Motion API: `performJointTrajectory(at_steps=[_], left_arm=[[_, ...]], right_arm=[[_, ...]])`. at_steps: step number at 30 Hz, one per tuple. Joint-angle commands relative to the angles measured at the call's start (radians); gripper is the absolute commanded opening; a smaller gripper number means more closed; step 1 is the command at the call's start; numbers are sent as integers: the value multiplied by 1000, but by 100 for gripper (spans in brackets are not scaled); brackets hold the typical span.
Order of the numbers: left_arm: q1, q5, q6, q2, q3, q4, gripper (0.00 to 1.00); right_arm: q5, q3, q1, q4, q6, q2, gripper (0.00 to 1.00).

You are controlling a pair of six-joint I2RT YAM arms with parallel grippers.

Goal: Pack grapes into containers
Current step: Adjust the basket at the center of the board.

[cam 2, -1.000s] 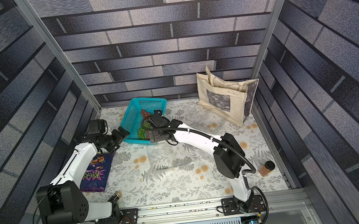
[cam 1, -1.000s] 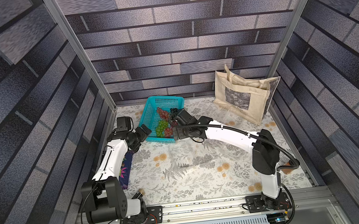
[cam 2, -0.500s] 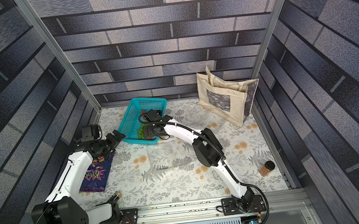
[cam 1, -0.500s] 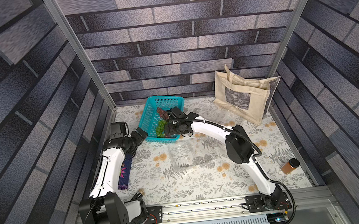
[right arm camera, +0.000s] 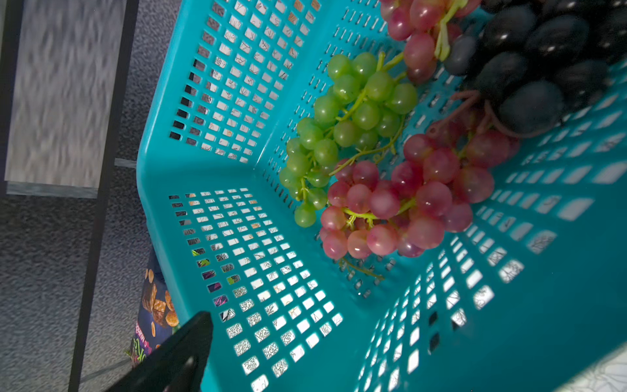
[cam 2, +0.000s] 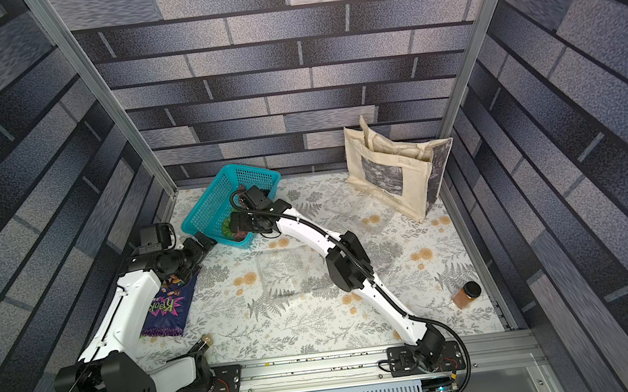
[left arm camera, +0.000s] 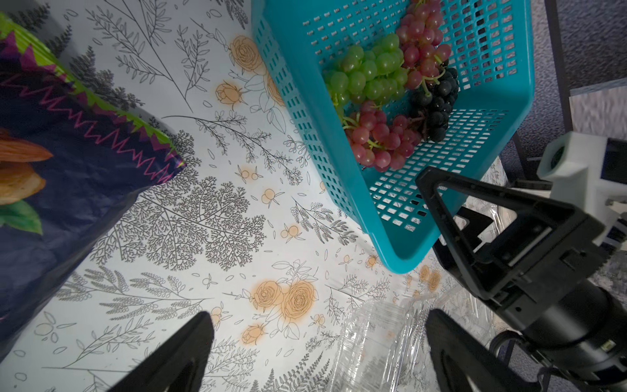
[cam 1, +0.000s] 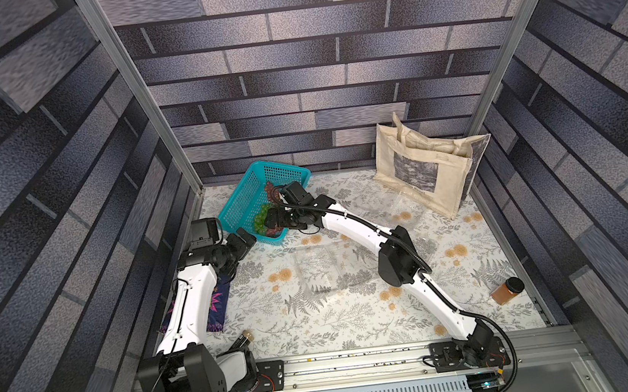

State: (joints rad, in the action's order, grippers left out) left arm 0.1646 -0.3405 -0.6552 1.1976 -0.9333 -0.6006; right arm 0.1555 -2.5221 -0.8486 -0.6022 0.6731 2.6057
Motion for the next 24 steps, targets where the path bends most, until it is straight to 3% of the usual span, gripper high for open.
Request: performJointTrajectory(at_steps=[1,5,11,14,17,24], left_arm=[[4,1,4,8,-39,-33,100],[-16,45,18,50,-117,-37,100],[-113,111,101,265,-389,-91,100],[-151,110,149,424,-565,-139,100],[-204,179,211,575,-750,-215,100],[-265,244,231,831,-987,-244,100]], right_arm=[[-59,140,9,-39,-74,-165,100],[-166,442,60,-1,-134,-410,100],[-275,689,141,-15,-241,-659,100],[-300,760,154,-11,-286,-711,100],[-292,802,160,-14,-304,-737,100],[-252,867,163,7,-308,-780,100]])
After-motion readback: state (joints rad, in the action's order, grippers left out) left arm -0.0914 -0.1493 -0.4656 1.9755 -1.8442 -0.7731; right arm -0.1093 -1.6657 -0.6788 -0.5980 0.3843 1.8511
